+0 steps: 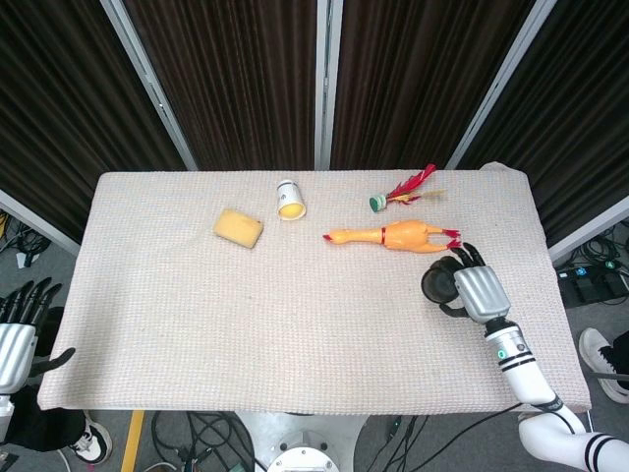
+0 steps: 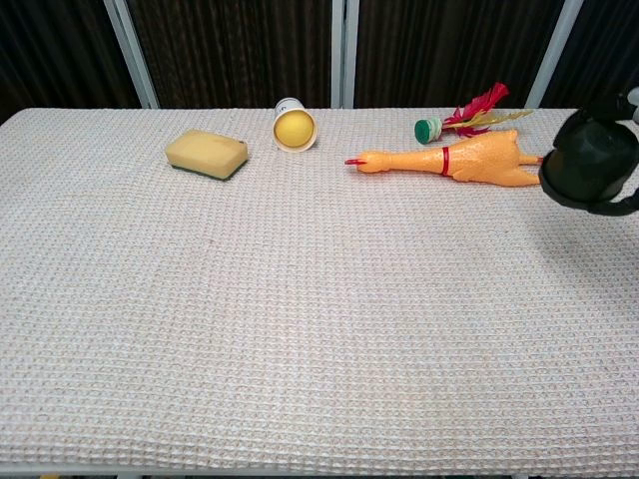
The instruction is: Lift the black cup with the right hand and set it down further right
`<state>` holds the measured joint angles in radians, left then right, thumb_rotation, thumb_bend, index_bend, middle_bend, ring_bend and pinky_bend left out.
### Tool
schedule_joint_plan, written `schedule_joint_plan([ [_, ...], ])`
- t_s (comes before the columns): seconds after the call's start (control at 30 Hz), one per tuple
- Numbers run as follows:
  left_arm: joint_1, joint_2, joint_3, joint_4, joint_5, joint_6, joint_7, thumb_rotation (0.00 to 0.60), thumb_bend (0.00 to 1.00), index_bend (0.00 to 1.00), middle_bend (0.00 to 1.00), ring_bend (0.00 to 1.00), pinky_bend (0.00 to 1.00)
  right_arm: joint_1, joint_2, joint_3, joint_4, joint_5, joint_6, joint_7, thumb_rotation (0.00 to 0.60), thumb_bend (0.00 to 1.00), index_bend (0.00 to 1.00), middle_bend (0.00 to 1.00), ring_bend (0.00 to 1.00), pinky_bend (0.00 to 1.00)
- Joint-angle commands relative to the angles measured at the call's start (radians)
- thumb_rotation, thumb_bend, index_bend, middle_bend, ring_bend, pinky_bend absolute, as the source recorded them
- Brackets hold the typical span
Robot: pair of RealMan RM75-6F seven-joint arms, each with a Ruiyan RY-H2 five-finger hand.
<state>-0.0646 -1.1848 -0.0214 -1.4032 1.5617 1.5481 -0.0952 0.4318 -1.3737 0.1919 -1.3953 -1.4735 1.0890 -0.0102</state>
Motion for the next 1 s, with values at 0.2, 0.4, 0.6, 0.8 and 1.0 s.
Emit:
schedule_joint_plan([
  [0.2,0.001,0.001,0.001,0.003,-0.001,0.001,-0.003,0.6,0.11,0.09,0.04,0.0,0.11,-0.072,0.082,0.021,-0.25,-0.122,0.451,0.014,0.6,0.12,0.39,0.46,0.11,0.0],
  [0.4,0.001,-0.002,0.004,0.005,0.0,-0.003,-0.008,0.6,0.11,0.09,0.04,0.0,0.11,-0.005,-0.092,-0.079,0.097,0.132,0.032,-0.01,0.6,0.13,0.39,0.46,0.11,0.0],
  [0.6,-0.003,-0.004,0.004,0.006,-0.002,-0.011,-0.006,0.6,0.11,0.09,0.04,0.0,0.11,0.036,-0.072,-0.09,0.085,0.096,-0.019,-0.026,0.6,0.15,0.4,0.46,0.11,0.0],
  [0.8,-0.006,-0.008,0.001,0.0,0.003,-0.006,0.002,0.6,0.11,0.09,0.04,0.0,0.11,0.019,0.092,0.015,-0.195,-0.06,0.249,0.026,0.6,0.14,0.4,0.46,0.11,0.0],
  [1.0,-0.006,-0.008,0.003,0.002,0.003,-0.008,0.002,0.6,0.11,0.09,0.04,0.0,0.11,-0.052,0.094,0.076,-0.265,-0.302,0.635,0.089,0.6,0.13,0.4,0.46,0.11,0.0],
])
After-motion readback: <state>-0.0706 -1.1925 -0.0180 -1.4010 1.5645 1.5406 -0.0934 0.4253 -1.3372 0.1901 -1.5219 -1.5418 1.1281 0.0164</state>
